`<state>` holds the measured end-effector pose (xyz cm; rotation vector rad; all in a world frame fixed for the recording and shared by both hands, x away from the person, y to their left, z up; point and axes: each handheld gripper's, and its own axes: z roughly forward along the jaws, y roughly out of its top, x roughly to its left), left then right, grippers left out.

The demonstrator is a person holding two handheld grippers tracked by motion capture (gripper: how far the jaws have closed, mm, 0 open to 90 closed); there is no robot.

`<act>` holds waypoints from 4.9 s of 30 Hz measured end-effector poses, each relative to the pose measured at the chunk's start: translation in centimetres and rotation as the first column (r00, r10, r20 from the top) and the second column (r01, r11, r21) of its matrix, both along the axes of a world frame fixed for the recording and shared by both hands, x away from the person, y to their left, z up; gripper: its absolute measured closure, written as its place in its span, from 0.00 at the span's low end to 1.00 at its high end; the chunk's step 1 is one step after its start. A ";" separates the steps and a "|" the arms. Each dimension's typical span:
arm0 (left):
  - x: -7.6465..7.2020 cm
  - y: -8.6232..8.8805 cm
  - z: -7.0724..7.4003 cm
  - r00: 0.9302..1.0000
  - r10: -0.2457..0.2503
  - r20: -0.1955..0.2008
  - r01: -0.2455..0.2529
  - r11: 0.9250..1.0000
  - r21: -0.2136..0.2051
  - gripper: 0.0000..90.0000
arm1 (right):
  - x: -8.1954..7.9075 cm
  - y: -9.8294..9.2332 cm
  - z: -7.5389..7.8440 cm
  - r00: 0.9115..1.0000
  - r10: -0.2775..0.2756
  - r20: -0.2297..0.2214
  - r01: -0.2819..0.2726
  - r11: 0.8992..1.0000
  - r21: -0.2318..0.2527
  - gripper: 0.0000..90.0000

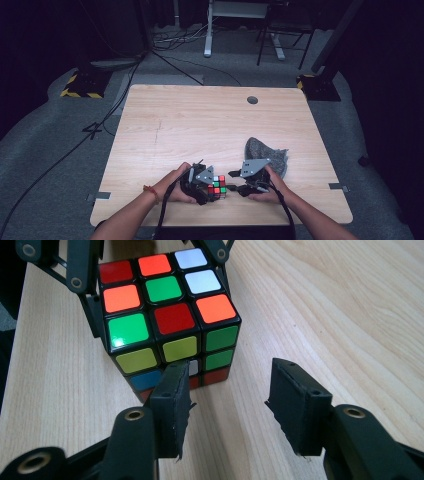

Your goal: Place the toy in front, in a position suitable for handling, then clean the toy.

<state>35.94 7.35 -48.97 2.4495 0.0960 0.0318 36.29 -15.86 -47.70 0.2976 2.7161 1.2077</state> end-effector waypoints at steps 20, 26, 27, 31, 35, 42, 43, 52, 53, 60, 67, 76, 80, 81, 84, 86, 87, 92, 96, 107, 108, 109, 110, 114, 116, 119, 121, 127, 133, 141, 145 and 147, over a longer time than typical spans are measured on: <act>0.0 1.1 0.2 0.999 -0.005 -0.038 0.004 0.999 -0.032 0.36 | -0.8 4.5 3.5 0.996 0.064 0.061 -0.067 0.997 0.046 0.55; -0.3 2.0 0.0 0.999 0.027 -0.029 -0.027 1.000 0.017 0.29 | -1.2 6.8 3.4 0.995 0.084 0.059 -0.085 0.996 0.010 0.46; -0.4 2.2 0.1 0.999 0.039 -0.011 -0.039 0.999 0.021 0.30 | -1.1 6.6 3.4 0.994 0.086 0.064 -0.087 0.996 0.013 0.46; -0.4 3.2 0.1 0.995 0.098 0.019 -0.098 0.994 0.052 0.17 | -0.4 5.0 3.4 0.998 0.048 0.036 -0.050 0.998 0.050 0.45; -0.5 4.6 0.1 0.989 0.143 0.045 -0.145 0.987 0.069 0.17 | -0.2 2.7 3.1 0.999 0.014 0.032 -0.015 0.999 0.036 0.43; 0.6 7.4 0.1 0.962 0.270 0.046 -0.272 0.961 0.046 0.18 | 0.7 -2.3 3.3 0.994 -0.109 0.030 0.107 0.993 0.051 0.42; 0.9 7.8 0.2 0.956 0.289 0.049 -0.291 0.955 0.048 0.18 | 0.9 -3.1 3.3 0.992 -0.125 0.034 0.123 0.991 0.050 0.42; 0.0 7.3 0.1 0.970 0.244 0.009 -0.244 0.970 -0.007 0.18 | 1.9 -8.5 3.1 0.967 -0.249 0.048 0.247 0.968 0.037 0.40; -0.2 6.9 0.1 0.971 0.239 0.011 -0.238 0.971 -0.006 0.18 | 2.2 -8.9 3.0 0.964 -0.262 0.050 0.261 0.965 0.034 0.40; -0.3 5.0 0.0 0.967 0.256 -0.012 -0.256 0.966 -0.038 0.17 | 4.0 -11.1 1.1 0.934 -0.357 0.010 0.357 0.934 -0.014 0.39; 0.0 4.3 -0.2 0.955 0.295 0.011 -0.295 0.955 -0.009 0.27 | 5.1 -11.6 -0.6 0.919 -0.394 -0.027 0.392 0.918 -0.063 0.49; 1.3 6.7 0.5 0.920 0.390 0.034 -0.389 0.921 -0.040 0.23 | 5.0 -11.4 -0.9 0.924 -0.379 -0.047 0.377 0.924 -0.061 0.48; 1.8 7.1 0.8 0.906 0.422 0.038 -0.420 0.906 -0.053 0.23 | 5.0 -11.3 -0.9 0.925 -0.377 -0.043 0.373 0.925 -0.068 0.48; 1.9 7.2 0.9 0.905 0.423 0.043 -0.420 0.906 -0.055 0.23 | 5.0 -11.3 -0.9 0.925 -0.377 -0.043 0.373 0.925 -0.070 0.48; 1.7 7.6 1.1 0.908 0.419 0.001 -0.417 0.904 -0.093 0.23 | 5.0 -11.4 -1.0 0.924 -0.379 -0.049 0.375 0.924 -0.070 0.49; 1.0 7.4 1.0 0.920 0.393 0.002 -0.391 0.916 -0.093 0.22 | 5.0 -11.4 -1.0 0.924 -0.378 -0.050 0.375 0.925 -0.070 0.49; 0.7 7.3 1.0 0.922 0.386 0.007 -0.384 0.919 -0.091 0.19 | 5.0 -11.4 -1.0 0.925 -0.377 -0.050 0.374 0.925 -0.071 0.49; -1.2 5.3 0.4 0.922 0.386 0.040 -0.383 0.922 -0.066 0.18 | 5.0 -11.3 -1.0 0.925 -0.377 -0.049 0.373 0.925 -0.076 0.49; -1.1 4.0 0.4 0.903 0.427 0.044 -0.423 0.903 -0.080 0.18 | 4.9 -11.3 -1.0 0.924 -0.378 -0.049 0.374 0.924 -0.077 0.49; 1.2 2.9 0.2 0.908 0.418 -0.017 -0.416 0.900 -0.130 0.33 | 5.0 -11.4 -1.2 0.923 -0.382 -0.047 0.378 0.923 -0.073 0.66; 1.3 3.0 0.2 0.911 0.412 -0.013 -0.410 0.902 -0.131 0.34 | 5.1 -11.5 -1.2 0.924 -0.380 -0.050 0.376 0.924 -0.069 0.70; 1.4 3.0 0.2 0.913 0.407 -0.003 -0.404 0.905 -0.133 0.36 | 5.1 -11.5 -1.2 0.924 -0.379 -0.046 0.376 0.924 -0.070 0.74; 1.5 3.1 0.2 0.915 0.404 -0.011 -0.402 0.905 -0.139 0.37 | 5.1 -11.5 -1.2 0.924 -0.381 -0.041 0.378 0.923 -0.071 0.78; 1.8 3.0 0.4 0.927 0.375 0.001 -0.372 0.919 -0.128 0.38 | 4.9 -11.5 -0.9 0.928 -0.372 -0.017 0.370 0.926 -0.078 0.85; 2.0 2.6 0.6 0.935 0.354 0.015 -0.350 0.928 -0.125 0.38 | 4.9 -11.7 -0.7 0.928 -0.371 -0.012 0.370 0.927 -0.067 0.86; 2.3 1.9 1.2 0.944 0.328 0.031 -0.321 0.938 -0.133 0.38 | 4.6 -12.0 0.1 0.934 -0.357 -0.014 0.357 0.934 -0.021 0.86; 2.6 1.5 1.7 0.950 0.311 0.030 -0.304 0.942 -0.140 0.38 | 4.2 -12.1 1.0 0.937 -0.349 -0.011 0.349 0.937 0.020 0.86; 3.0 0.0 2.6 0.966 0.254 0.049 -0.246 0.960 -0.131 0.38 | 2.9 -11.8 3.4 0.957 -0.290 -0.006 0.289 0.950 0.117 0.86; 3.0 -1.8 2.9 0.977 0.202 0.072 -0.195 0.976 -0.100 0.38 | 1.7 -10.1 5.1 0.977 -0.214 0.014 0.210 0.966 0.151 0.86; 3.3 -3.6 3.4 0.985 0.152 0.079 -0.145 0.986 -0.087 0.38 | 1.0 -6.9 6.3 0.994 -0.109 0.016 0.106 0.985 0.135 0.86; 3.2 -4.4 3.6 0.987 0.131 0.097 -0.124 0.989 -0.082 0.38 | 0.7 -5.0 6.5 0.999 -0.051 0.003 0.050 0.994 0.099 0.86; 3.0 -4.7 3.7 0.988 0.115 0.106 -0.107 0.991 -0.076 0.38 | 0.7 -4.2 6.5 1.000 -0.031 -0.004 0.031 0.996 0.079 0.86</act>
